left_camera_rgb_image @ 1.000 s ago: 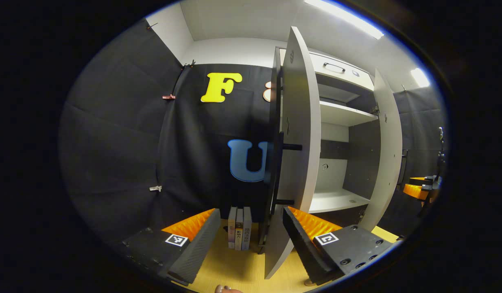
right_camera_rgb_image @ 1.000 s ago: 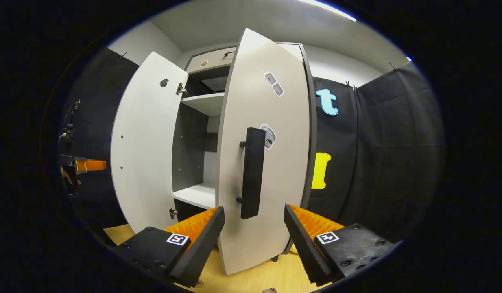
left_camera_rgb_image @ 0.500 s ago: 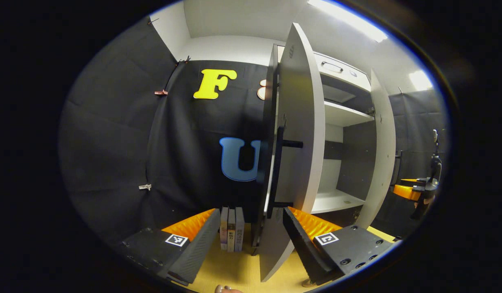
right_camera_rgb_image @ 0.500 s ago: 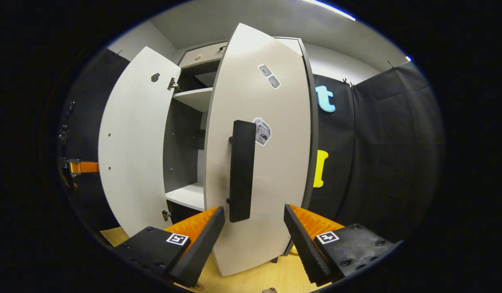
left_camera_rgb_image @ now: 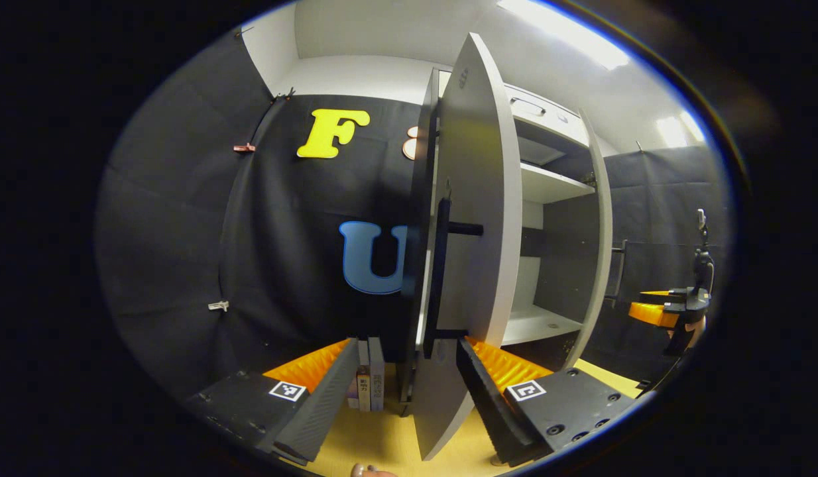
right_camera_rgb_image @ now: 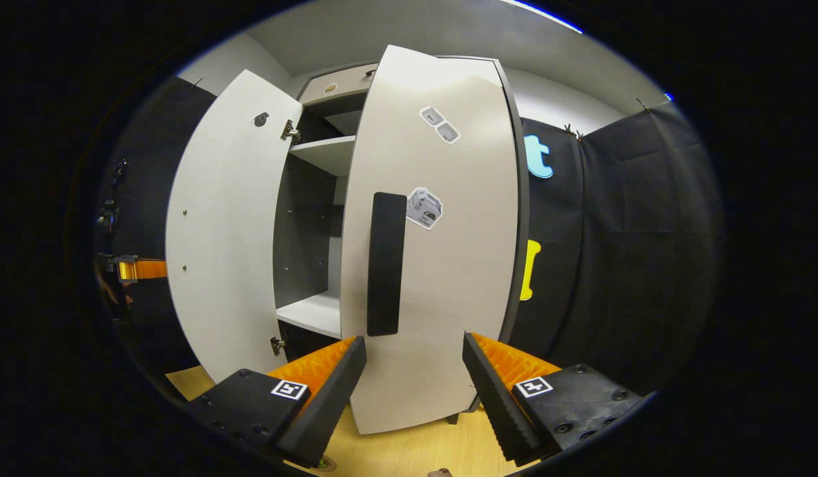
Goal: Grasp the bottle in the cabinet with the left hand and place it on the coaster, then close the right door with the right hand and the left door with the left hand.
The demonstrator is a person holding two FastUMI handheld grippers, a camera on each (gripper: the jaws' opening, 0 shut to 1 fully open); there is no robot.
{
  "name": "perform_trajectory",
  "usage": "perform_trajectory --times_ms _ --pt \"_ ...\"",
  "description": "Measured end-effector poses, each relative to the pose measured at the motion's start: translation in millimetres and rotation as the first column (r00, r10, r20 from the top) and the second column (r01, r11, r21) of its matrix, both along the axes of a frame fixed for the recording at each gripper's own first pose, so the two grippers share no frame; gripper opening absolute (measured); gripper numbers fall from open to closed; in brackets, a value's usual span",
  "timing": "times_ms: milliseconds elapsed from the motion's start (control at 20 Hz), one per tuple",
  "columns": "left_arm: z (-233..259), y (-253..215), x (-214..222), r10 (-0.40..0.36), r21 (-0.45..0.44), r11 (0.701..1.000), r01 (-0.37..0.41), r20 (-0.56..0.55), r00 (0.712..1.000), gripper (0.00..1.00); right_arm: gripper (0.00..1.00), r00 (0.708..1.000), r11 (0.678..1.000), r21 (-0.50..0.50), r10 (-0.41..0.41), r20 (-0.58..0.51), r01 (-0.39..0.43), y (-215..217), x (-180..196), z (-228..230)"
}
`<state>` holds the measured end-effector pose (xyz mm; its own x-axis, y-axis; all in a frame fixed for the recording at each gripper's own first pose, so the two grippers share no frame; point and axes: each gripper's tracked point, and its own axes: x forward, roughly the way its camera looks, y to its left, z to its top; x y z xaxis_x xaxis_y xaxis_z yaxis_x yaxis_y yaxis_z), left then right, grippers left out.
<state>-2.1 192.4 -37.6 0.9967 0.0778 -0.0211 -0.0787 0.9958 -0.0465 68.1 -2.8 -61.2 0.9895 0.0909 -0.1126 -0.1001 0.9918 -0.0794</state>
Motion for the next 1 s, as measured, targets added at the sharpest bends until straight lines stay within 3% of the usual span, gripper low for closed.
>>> perform_trajectory --times_ms 200,400,650,750,800,1000 --pt "0.3 -12.6 2.6 -0.024 0.015 1.000 0.024 -0.008 1.000 0.93 0.98 1.000 1.000 0.000 -0.011 0.002 0.011 -7.8 -2.3 2.7" --pt "-2.6 -54.2 18.5 -0.109 0.010 0.994 0.109 -0.011 0.994 0.93 0.97 0.999 0.999 0.025 -0.032 0.005 0.032 -23.1 -3.2 7.1" --pt "1.3 -124.6 53.6 -0.245 0.035 0.969 0.245 -0.003 0.970 0.93 0.98 0.997 0.997 0.029 -0.073 0.003 0.073 -51.1 -15.0 11.2" --pt "0.2 -156.7 66.9 -0.315 0.003 0.949 0.315 0.011 0.949 0.89 0.98 0.996 0.996 0.027 -0.090 -0.003 0.090 -61.6 -23.6 12.0" --pt "1.0 -168.8 70.9 -0.335 -0.013 0.942 0.336 0.018 0.942 0.96 0.98 0.995 0.995 0.026 -0.099 -0.003 0.099 -65.7 -29.8 14.0" --pt "7.1 -188.1 83.6 -0.366 0.026 0.931 0.365 0.018 0.931 0.96 0.98 0.991 0.991 0.017 -0.134 -0.004 0.134 -83.0 -55.0 14.2"
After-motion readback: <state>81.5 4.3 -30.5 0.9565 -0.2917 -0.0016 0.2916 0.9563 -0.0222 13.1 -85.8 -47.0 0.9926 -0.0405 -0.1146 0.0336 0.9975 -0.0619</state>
